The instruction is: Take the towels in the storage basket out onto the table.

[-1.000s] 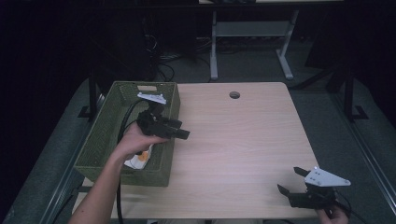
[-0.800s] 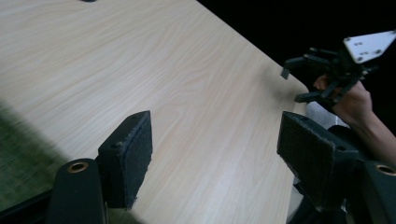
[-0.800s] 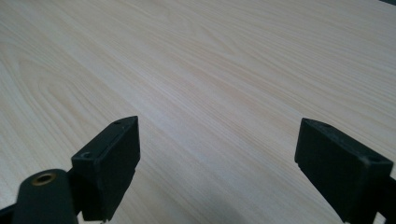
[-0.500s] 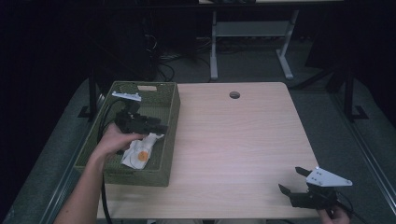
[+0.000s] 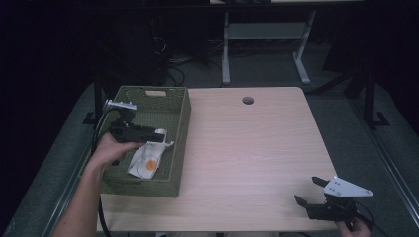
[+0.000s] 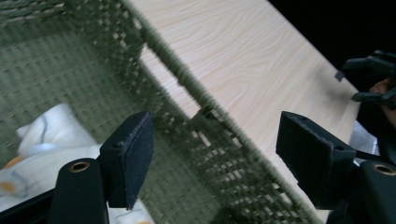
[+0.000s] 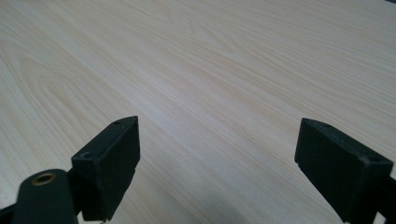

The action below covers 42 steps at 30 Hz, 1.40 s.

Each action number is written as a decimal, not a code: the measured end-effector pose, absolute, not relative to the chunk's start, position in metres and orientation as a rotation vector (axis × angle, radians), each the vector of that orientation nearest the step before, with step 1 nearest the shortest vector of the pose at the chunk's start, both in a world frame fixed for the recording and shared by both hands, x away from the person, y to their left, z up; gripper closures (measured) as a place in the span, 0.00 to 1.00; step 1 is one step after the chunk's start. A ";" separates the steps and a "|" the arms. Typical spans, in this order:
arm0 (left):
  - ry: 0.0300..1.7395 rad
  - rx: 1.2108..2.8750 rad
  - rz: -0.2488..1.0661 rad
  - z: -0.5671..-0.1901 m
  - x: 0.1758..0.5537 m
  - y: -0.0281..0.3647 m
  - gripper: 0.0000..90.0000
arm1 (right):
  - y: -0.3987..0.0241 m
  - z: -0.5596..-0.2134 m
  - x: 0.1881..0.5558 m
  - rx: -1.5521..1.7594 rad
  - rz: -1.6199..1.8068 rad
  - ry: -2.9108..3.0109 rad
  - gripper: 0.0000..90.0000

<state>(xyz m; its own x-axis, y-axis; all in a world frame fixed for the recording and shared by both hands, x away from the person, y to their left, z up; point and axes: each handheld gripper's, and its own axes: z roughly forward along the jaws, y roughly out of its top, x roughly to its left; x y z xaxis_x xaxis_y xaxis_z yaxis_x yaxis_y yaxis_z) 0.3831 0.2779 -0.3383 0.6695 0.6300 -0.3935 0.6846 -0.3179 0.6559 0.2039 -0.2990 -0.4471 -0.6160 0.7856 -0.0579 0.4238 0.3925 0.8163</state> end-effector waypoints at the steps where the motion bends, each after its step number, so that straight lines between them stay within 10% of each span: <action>1: 1.025 2.032 -0.075 -0.340 0.384 0.279 0.31 | -0.299 -0.446 0.203 1.045 1.109 2.219 0.15; 42: 1.485 2.419 0.079 -0.412 0.411 0.270 0.37 | -0.301 -0.445 0.201 1.033 1.132 2.210 0.15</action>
